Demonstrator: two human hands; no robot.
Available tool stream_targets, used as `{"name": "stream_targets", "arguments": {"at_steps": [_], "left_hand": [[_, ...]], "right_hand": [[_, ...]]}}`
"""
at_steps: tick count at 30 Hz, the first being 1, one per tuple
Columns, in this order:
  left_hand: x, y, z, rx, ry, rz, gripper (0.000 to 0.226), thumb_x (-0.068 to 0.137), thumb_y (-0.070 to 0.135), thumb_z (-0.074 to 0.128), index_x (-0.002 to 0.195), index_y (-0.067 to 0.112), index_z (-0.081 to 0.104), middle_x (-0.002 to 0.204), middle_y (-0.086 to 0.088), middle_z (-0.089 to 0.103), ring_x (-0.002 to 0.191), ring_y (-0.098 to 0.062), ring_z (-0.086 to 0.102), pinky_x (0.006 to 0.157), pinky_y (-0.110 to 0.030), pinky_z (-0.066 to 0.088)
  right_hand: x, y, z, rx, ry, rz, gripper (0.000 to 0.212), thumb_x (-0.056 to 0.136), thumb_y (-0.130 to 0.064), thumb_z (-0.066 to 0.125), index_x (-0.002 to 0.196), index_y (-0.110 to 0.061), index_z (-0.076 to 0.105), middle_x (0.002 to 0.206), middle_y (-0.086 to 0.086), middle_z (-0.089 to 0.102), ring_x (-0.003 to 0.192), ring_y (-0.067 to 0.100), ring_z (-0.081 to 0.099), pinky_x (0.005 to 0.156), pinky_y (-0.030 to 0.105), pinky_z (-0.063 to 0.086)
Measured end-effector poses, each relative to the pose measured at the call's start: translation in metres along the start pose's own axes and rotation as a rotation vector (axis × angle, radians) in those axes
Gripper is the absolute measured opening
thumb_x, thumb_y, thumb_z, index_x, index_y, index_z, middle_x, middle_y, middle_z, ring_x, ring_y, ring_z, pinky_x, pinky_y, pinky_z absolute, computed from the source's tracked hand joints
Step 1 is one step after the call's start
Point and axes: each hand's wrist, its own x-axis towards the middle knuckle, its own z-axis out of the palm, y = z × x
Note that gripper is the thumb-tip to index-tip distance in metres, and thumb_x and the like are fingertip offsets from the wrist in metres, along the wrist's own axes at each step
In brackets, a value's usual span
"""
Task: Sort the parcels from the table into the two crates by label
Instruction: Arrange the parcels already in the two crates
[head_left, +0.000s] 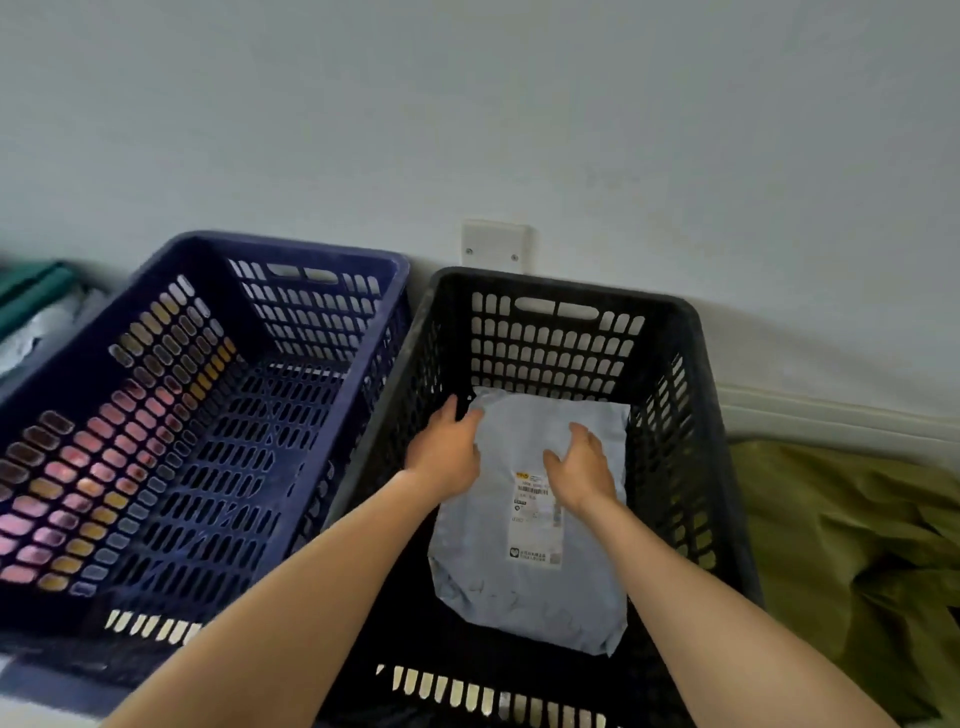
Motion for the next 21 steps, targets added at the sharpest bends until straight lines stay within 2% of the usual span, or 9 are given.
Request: {"name": "stream_targets", "arguments": {"at_steps": [5, 9, 14, 21], "left_hand": [[-0.023, 0.004, -0.062, 0.071, 0.156, 0.173, 0.053, 0.097, 0.015, 0.045, 0.148, 0.021, 0.031, 0.158, -0.008, 0.02, 0.143, -0.028, 0.023, 0.107, -0.042, 0.037], [-0.048, -0.006, -0.105, 0.113, 0.251, 0.29, 0.052, 0.098, 0.013, 0.044, 0.148, 0.02, 0.032, 0.156, -0.005, 0.024, 0.143, -0.025, 0.024, 0.105, -0.041, 0.038], [-0.085, -0.04, -0.156, 0.124, 0.349, 0.313, 0.052, 0.098, 0.013, 0.041, 0.148, 0.019, 0.031, 0.156, -0.006, 0.025, 0.142, -0.025, 0.026, 0.105, -0.042, 0.038], [-0.154, -0.123, -0.21, 0.083, 0.448, 0.199, 0.054, 0.095, 0.007, 0.043, 0.146, 0.02, 0.034, 0.152, -0.003, 0.031, 0.137, -0.025, 0.033, 0.097, -0.041, 0.047]], "right_hand": [[-0.019, -0.043, -0.018, 0.041, 0.113, -0.104, 0.06, 0.098, -0.021, 0.052, 0.149, -0.009, 0.024, 0.151, 0.014, 0.03, 0.137, 0.029, 0.034, 0.108, 0.04, 0.034], [-0.04, -0.08, -0.026, 0.062, 0.144, -0.164, 0.065, 0.098, -0.022, 0.052, 0.152, -0.01, 0.018, 0.157, 0.011, 0.023, 0.142, 0.027, 0.028, 0.112, 0.038, 0.029], [-0.072, -0.135, -0.028, 0.069, 0.177, -0.27, 0.067, 0.099, -0.026, 0.051, 0.153, -0.012, 0.016, 0.157, 0.01, 0.023, 0.142, 0.026, 0.028, 0.113, 0.041, 0.029], [-0.128, -0.207, 0.01, 0.075, 0.181, -0.418, 0.066, 0.099, -0.027, 0.05, 0.154, -0.013, 0.015, 0.159, 0.008, 0.019, 0.144, 0.025, 0.025, 0.114, 0.04, 0.027]]}}
